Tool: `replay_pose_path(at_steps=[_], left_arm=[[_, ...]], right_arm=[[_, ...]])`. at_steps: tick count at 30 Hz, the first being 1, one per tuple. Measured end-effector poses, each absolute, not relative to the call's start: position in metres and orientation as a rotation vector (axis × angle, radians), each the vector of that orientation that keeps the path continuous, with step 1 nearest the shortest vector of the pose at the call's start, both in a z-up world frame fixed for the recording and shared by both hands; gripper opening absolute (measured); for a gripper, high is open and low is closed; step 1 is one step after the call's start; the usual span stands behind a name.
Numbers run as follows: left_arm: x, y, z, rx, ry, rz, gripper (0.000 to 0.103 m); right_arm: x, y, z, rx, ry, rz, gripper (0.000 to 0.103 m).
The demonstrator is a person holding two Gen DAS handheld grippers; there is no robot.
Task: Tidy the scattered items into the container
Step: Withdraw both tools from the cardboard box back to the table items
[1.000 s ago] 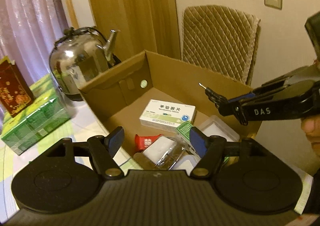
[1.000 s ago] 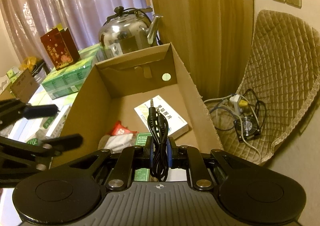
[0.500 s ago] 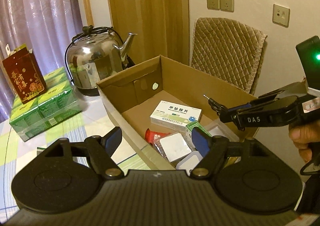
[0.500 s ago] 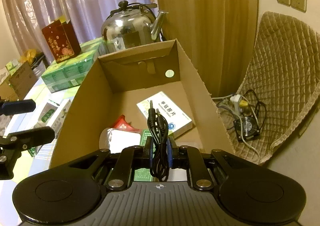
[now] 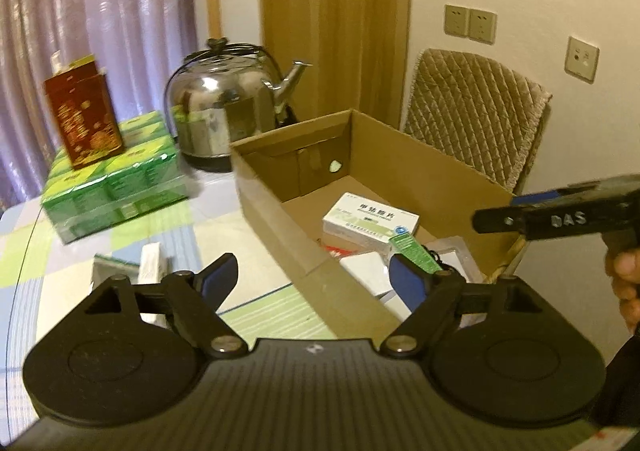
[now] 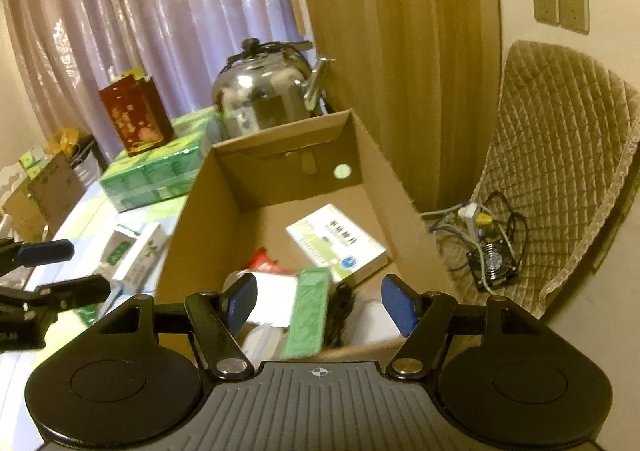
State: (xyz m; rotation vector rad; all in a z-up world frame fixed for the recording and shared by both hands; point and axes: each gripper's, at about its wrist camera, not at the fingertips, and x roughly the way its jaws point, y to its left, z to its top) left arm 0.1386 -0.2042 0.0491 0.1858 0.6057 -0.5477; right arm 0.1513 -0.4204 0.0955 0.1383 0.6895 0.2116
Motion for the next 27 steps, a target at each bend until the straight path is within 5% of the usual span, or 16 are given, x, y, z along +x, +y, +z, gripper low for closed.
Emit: replay_pose_path(at_steps=[11, 27], left_arm=[[0.103, -0.114, 0.039, 0.124, 0.643, -0.39, 0.099], [0.089, 0.0, 0.022, 0.077, 0.712, -0.196, 0.101]], right_arm=[[0.105, -0.37, 0.111, 0.131, 0.651, 0.307, 0.076], [0.086, -0.28, 0.111, 0.046, 0.671, 0.493, 0.085]])
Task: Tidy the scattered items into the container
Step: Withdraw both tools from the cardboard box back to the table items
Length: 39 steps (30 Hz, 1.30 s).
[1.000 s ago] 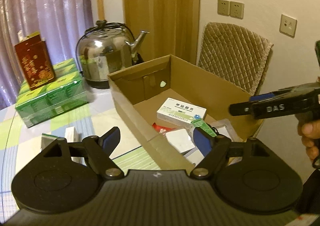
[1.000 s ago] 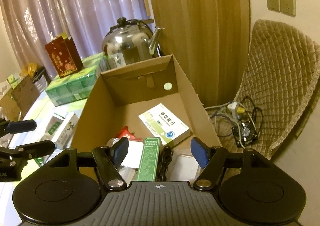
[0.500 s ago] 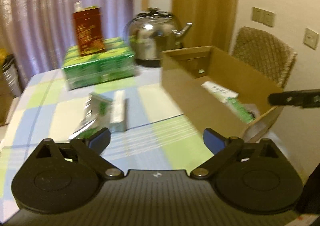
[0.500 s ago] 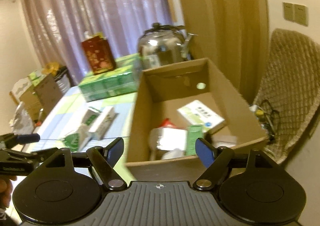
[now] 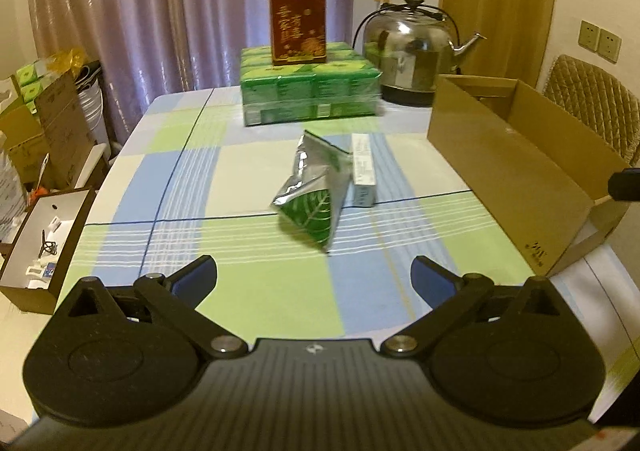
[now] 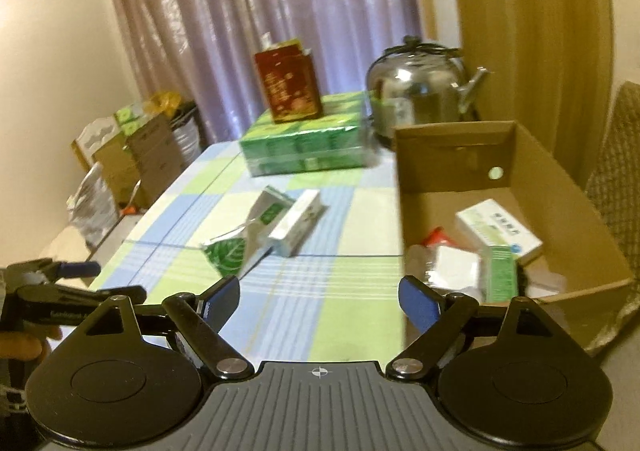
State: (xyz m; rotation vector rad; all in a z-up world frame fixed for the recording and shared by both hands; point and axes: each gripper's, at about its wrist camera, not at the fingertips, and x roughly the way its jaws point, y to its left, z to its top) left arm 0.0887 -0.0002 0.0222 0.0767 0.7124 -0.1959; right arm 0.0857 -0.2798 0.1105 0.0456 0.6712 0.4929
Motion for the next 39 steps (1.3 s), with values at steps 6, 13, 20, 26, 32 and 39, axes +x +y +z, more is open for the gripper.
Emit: replay_pose_path(at_steps=[6, 13, 20, 26, 32, 39], left_arm=[[0.103, 0.02, 0.017, 0.055, 0.726, -0.216, 0.102], [0.13, 0.036, 0.003, 0.04, 0.754, -0.217, 0.102], [0.159, 0.037, -0.009, 0.058, 0.765, -0.241, 0.102], [0.184, 0.032, -0.022, 0.063, 0.771, -0.27, 0.102], [0.209, 0.028, -0.035, 0.071, 0.775, -0.298, 0.102], [0.25, 0.024, -0.049, 0.076, 0.787, -0.35, 0.101]], right_arm=[[0.093, -0.254, 0.101, 0.012, 0.699, 0.524, 0.088], [0.115, -0.228, 0.087, -0.021, 0.739, 0.542, 0.089], [0.145, -0.205, 0.077, -0.045, 0.761, 0.556, 0.089], [0.175, -0.19, 0.066, -0.064, 0.785, 0.55, 0.089], [0.207, -0.181, 0.056, -0.071, 0.803, 0.532, 0.089], [0.251, -0.165, 0.035, -0.031, 0.857, 0.514, 0.089]])
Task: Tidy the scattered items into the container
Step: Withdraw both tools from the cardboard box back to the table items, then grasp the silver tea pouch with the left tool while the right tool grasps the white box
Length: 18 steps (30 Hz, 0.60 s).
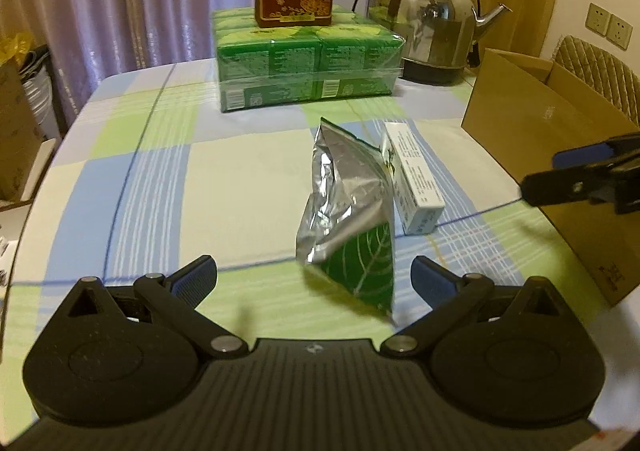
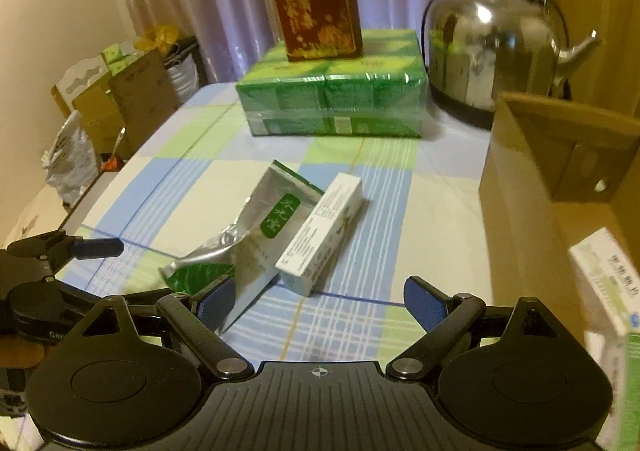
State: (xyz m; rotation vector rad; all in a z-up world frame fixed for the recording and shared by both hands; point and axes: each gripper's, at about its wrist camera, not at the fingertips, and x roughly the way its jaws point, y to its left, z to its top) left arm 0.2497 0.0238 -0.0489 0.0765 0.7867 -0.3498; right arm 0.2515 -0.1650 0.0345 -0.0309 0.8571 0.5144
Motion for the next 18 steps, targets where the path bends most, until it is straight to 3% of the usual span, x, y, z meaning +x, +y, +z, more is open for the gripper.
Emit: replay_pose_path(at_steps=[4, 13, 18], left_arm=[[0.276, 0.023, -0.058, 0.033, 0.808, -0.39, 0.101], [0.312, 0.012, -0.072, 0.01, 0.854, -0.484, 0.1], [0.319, 0.005, -0.079, 0.026, 0.872, -0.501, 0.091]], right_arm=[[0.272, -0.156, 0.022, 0.0, 0.893, 0.518, 0.088], [0.311, -0.14, -0.006, 0.057, 0.969, 0.515, 0.069], [0.323, -0.137, -0.022, 0.091, 1.009, 0.504, 0.057]])
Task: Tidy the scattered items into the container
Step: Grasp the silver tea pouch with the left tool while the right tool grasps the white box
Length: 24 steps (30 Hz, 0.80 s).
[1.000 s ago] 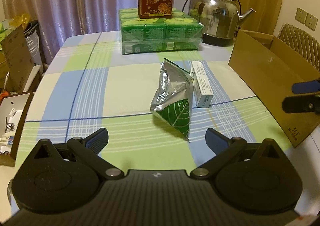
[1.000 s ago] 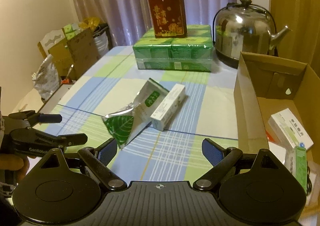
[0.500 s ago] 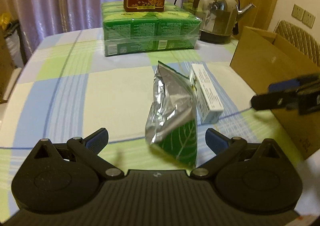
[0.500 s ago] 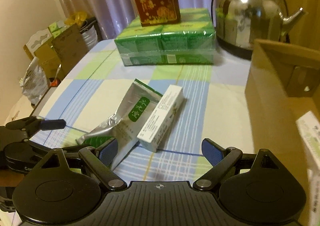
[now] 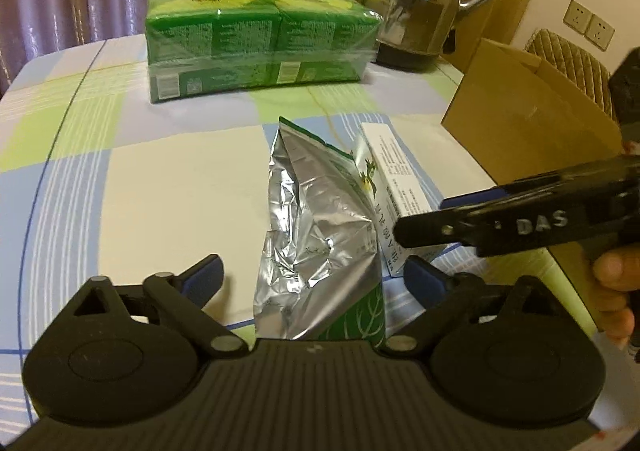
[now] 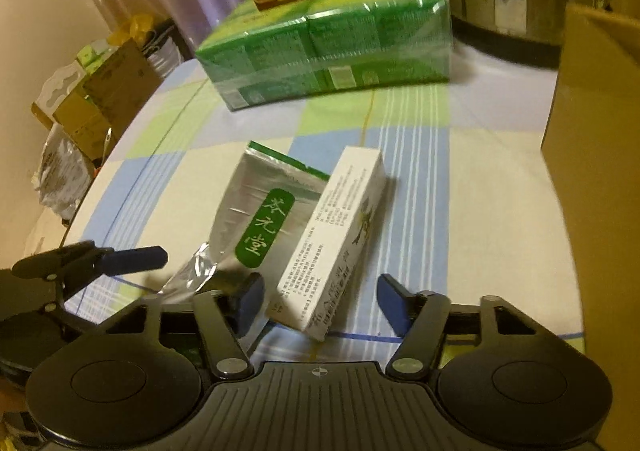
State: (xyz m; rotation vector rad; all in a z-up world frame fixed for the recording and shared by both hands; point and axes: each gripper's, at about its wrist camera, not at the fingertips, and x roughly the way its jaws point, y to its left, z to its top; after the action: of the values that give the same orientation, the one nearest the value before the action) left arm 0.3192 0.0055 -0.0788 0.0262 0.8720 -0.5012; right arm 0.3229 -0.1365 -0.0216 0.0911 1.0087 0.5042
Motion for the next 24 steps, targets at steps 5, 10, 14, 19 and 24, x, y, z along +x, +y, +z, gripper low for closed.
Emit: replay_pose_path(at_steps=[5, 10, 14, 19, 24], left_arm=[[0.324, 0.006, -0.085, 0.015, 0.893, -0.504, 0.08], [0.322, 0.001, -0.086, 0.016, 0.906, -0.526, 0.066], [0.318, -0.003, -0.083, 0.028, 0.904, -0.526, 0.056], [0.299, -0.005, -0.076, 0.072, 0.926, -0.531, 0.053], [0.252, -0.011, -0.065, 0.093, 0.957, -0.567, 0.052]], right_arm=[[0.328, -0.132, -0.027, 0.096, 1.014, 0.503, 0.048], [0.327, -0.129, -0.026, 0.066, 1.008, 0.496, 0.035], [0.319, -0.134, -0.02, 0.026, 1.006, 0.476, 0.026], [0.29, -0.148, -0.015, -0.006, 1.019, 0.463, 0.023], [0.24, -0.168, -0.011, -0.022, 1.037, 0.471, 0.023]])
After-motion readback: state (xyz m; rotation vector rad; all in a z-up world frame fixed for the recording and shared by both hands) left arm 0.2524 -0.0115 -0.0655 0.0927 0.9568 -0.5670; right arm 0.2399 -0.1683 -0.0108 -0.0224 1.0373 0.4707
